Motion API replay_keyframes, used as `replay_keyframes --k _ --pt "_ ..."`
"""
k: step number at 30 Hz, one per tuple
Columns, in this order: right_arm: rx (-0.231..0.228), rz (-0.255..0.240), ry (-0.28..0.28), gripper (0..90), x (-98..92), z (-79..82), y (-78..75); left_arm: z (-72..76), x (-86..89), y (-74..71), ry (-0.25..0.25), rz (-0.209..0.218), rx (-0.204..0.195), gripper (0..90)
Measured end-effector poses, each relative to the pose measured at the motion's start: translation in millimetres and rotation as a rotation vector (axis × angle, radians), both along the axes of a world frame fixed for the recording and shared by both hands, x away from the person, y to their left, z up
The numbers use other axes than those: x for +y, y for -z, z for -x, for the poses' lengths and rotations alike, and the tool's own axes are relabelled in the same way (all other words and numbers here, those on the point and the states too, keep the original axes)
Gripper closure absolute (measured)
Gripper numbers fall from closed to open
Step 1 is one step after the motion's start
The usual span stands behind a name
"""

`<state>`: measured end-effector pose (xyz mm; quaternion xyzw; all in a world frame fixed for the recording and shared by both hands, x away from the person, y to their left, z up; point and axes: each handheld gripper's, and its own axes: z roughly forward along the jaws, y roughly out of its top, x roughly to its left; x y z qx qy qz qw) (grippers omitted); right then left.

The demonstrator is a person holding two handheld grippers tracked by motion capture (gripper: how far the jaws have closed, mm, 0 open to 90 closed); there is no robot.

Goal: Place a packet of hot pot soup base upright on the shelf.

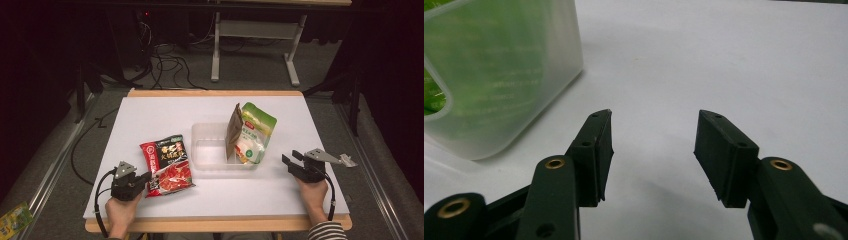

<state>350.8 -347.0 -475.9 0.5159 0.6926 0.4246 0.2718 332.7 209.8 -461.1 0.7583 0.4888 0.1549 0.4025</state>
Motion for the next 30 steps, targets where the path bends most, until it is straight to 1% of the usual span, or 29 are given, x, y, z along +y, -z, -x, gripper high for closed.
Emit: replay_keyframes --k 2,4,6,7,9,10,12,13,14,15,16,17,18,19,21,23,24,25,26,27,30 --pt "-0.003 -0.001 -0.001 49.7 -0.5 0.0 0.0 -1.6 0.2 -2.0 0.006 -0.018 0.000 89.7" --pt "-0.005 0.000 -0.002 49.7 -0.6 0.2 0.0 -4.2 -0.2 -4.8 -0.002 -0.033 -0.010 88.4" --pt "-0.005 0.000 -0.001 49.7 -0.4 0.3 0.0 -8.0 1.2 -10.2 -0.012 -0.042 -0.038 87.0" --pt "-0.005 0.000 -0.001 49.7 -0.2 0.4 0.0 -11.2 1.7 -13.4 -0.017 -0.041 -0.042 83.3" --pt "-0.008 0.005 -0.003 49.8 0.1 0.4 0.1 -20.2 1.2 -18.4 -0.024 -0.048 -0.037 79.5" --pt "-0.006 0.004 0.000 49.8 0.5 0.5 0.0 -25.6 1.2 -20.0 -0.029 -0.056 -0.027 75.0" --pt "-0.007 0.005 0.001 49.7 0.5 0.7 0.0 -37.1 1.2 -21.7 -0.035 -0.076 -0.003 71.9" --pt "-0.006 0.003 0.003 49.7 0.7 1.1 -0.1 -42.7 1.3 -21.8 -0.047 -0.083 0.007 68.8" --pt "-0.008 0.003 0.003 49.6 0.7 1.3 -0.1 -47.4 0.6 -21.6 -0.064 -0.079 0.029 65.7" --pt "-0.014 0.006 -0.001 49.5 0.7 1.5 0.0 -53.5 1.6 -21.4 -0.071 -0.094 0.040 63.8" --pt "-0.022 0.009 0.000 49.4 1.3 2.1 0.0 -58.5 1.7 -21.1 -0.084 -0.097 0.054 61.4" --pt "-0.028 0.018 -0.001 49.3 1.9 2.8 -0.1 -62.8 2.7 -20.7 -0.099 -0.084 0.061 58.5" --pt "-0.032 0.029 -0.001 49.3 2.9 3.4 -0.3 -67.4 4.4 -20.0 -0.110 -0.062 0.082 56.3" --pt "-0.032 0.037 -0.001 49.3 4.4 3.9 -0.3 -72.3 5.0 -19.4 -0.120 -0.056 0.112 54.5" --pt "-0.035 0.056 -0.004 49.3 6.6 4.4 -0.3 -79.4 4.4 -18.3 -0.133 -0.057 0.145 51.0" --pt "-0.038 0.064 -0.007 49.3 7.1 4.4 -0.2 -85.6 2.1 -18.2 -0.130 -0.074 0.178 49.4" --pt "-0.038 0.062 -0.008 49.2 6.9 4.5 -0.2 -88.6 1.6 -17.6 -0.130 -0.061 0.200 48.2" --pt "-0.037 0.057 -0.007 49.1 6.7 4.5 -0.2 -92.6 2.5 -16.6 -0.128 -0.051 0.240 47.5" --pt "-0.035 0.052 -0.005 49.0 6.4 4.6 -0.3 -96.2 2.6 -15.4 -0.133 -0.058 0.269 46.3" --pt "-0.037 0.051 -0.006 49.0 6.1 4.6 -0.3 -99.4 2.7 -14.3 -0.131 -0.070 0.287 46.1" --pt "-0.043 0.053 -0.009 49.0 6.0 4.9 -0.2 -106.5 2.1 -12.0 -0.146 -0.056 0.322 44.7"
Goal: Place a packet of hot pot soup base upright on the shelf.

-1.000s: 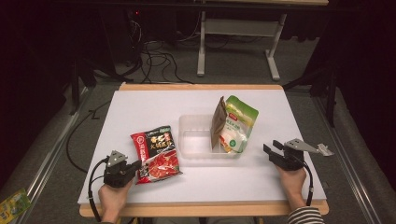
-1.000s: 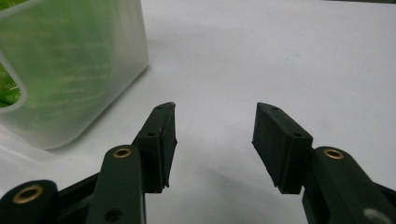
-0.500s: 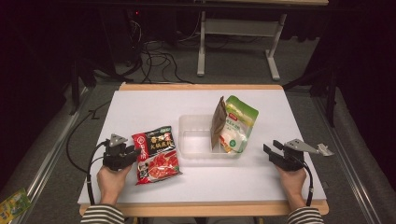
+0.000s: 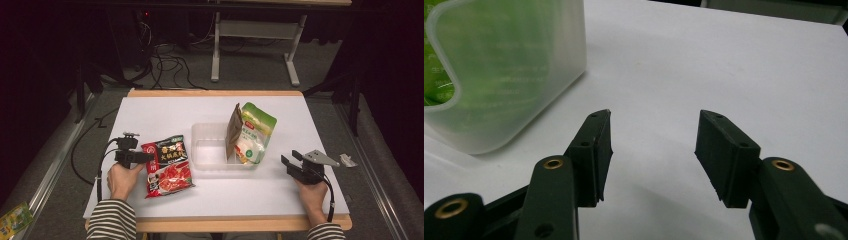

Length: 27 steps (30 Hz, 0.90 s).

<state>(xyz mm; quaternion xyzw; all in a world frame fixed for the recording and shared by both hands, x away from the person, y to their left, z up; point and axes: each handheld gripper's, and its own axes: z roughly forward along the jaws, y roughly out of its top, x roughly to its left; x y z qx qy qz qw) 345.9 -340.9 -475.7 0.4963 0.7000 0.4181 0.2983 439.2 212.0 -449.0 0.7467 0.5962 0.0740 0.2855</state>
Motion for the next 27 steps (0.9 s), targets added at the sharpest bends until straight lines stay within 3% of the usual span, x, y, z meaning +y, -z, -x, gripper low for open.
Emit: replay_keyframes --k 4,5,6,7,11,16,23,27 --pt "0.003 0.011 -0.004 49.0 1.1 -0.1 0.0 -9.9 -0.1 4.4 -0.001 0.050 0.081 42.4" --pt "0.003 0.011 -0.004 49.0 1.1 -0.1 0.0 -9.9 -0.1 4.4 -0.001 0.050 0.081 42.5" --pt "0.002 0.018 -0.005 49.0 2.0 0.0 0.1 -13.7 -0.6 7.3 -0.005 0.088 0.106 42.4" --pt "0.002 0.020 -0.005 49.0 2.2 0.1 0.1 -14.3 -1.5 6.9 -0.006 0.082 0.109 42.9" --pt "0.004 0.023 -0.006 49.0 2.9 0.1 0.2 -14.3 -2.3 7.1 0.004 0.079 0.110 46.4" --pt "0.000 0.031 -0.010 49.0 3.0 0.0 0.3 -14.4 -1.9 8.2 0.002 0.088 0.107 57.3" --pt "-0.004 0.029 -0.008 48.9 3.3 0.4 0.4 -16.0 1.2 10.1 0.006 0.131 0.099 70.1" --pt "-0.004 0.030 -0.007 48.8 3.3 0.6 0.3 -15.4 0.6 9.5 0.008 0.149 0.072 75.4"
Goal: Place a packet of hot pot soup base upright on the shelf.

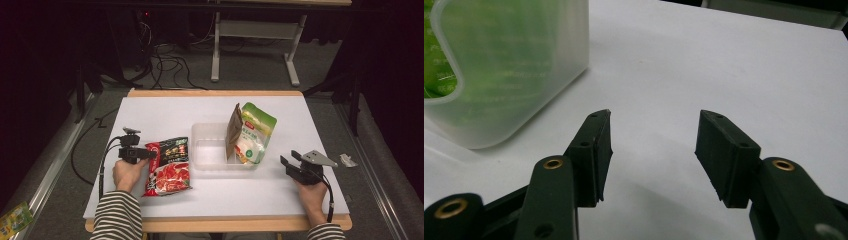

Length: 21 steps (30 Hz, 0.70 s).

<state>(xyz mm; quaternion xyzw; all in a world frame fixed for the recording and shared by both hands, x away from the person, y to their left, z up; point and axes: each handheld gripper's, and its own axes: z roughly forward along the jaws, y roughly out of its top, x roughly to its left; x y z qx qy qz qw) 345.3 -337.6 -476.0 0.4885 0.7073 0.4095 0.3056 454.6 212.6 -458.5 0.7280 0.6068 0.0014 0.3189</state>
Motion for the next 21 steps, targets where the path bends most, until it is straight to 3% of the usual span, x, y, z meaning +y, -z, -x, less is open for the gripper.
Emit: replay_keyframes --k 10,21 --pt "-0.007 -0.001 -0.002 48.6 -0.7 0.5 -0.1 6.3 -2.6 -10.1 0.002 0.041 -0.065 86.9" --pt "-0.015 -0.011 -0.004 48.5 -1.5 1.3 -0.3 31.5 7.3 -40.6 0.009 0.106 -0.188 89.8"
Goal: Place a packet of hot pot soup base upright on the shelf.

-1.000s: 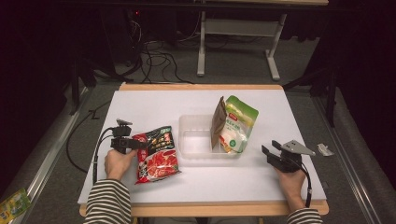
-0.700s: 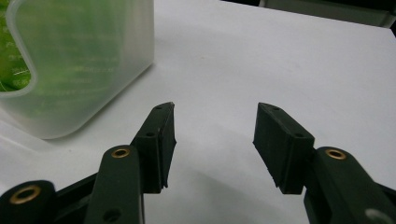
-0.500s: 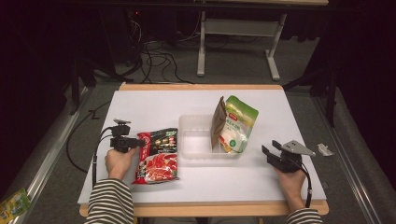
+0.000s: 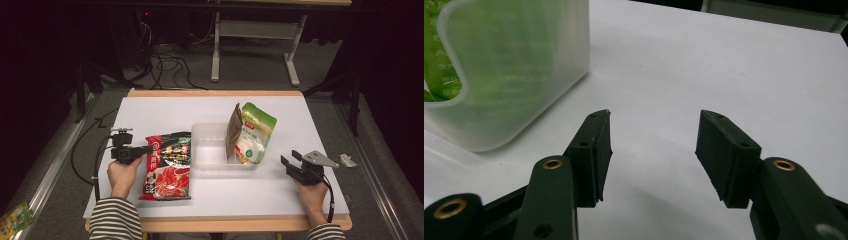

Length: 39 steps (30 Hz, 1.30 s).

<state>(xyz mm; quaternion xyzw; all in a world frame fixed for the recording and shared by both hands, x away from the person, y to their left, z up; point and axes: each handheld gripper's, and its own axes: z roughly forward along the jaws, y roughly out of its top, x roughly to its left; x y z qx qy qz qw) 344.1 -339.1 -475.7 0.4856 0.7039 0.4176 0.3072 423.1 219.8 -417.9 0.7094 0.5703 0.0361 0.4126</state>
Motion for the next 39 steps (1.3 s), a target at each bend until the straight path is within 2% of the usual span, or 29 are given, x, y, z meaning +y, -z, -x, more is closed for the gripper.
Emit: replay_keyframes --k 1,2,6,8,11,25,35,39 --pt "0.000 0.000 0.000 48.5 0.0 0.1 0.0 0.0 0.0 0.0 0.000 0.000 0.000 89.8" --pt "-0.004 0.001 -0.001 48.5 -0.1 0.0 0.1 6.0 1.1 -7.0 0.005 -0.009 -0.026 89.9" --pt "0.001 -0.006 0.004 48.5 0.0 0.4 0.0 17.0 -0.3 -21.4 0.020 -0.035 -0.068 90.0" --pt "-0.001 -0.006 0.004 48.5 -0.2 0.4 0.0 22.3 -0.2 -28.3 0.031 -0.019 -0.095 90.0" --pt "-0.001 -0.005 0.003 48.5 0.0 0.5 0.0 30.0 -3.5 -38.7 0.043 -0.045 -0.134 90.0" --pt "-0.008 -0.011 0.004 48.2 -0.7 1.2 -0.1 55.4 -13.7 -72.2 0.084 -0.085 -0.255 90.0" --pt "-0.016 -0.010 0.001 48.1 -1.3 1.1 0.0 66.7 -15.4 -84.3 0.094 -0.060 -0.313 90.0" --pt "-0.012 -0.016 0.006 48.0 -1.1 1.7 0.0 70.3 -16.5 -88.0 0.102 -0.047 -0.324 90.0"
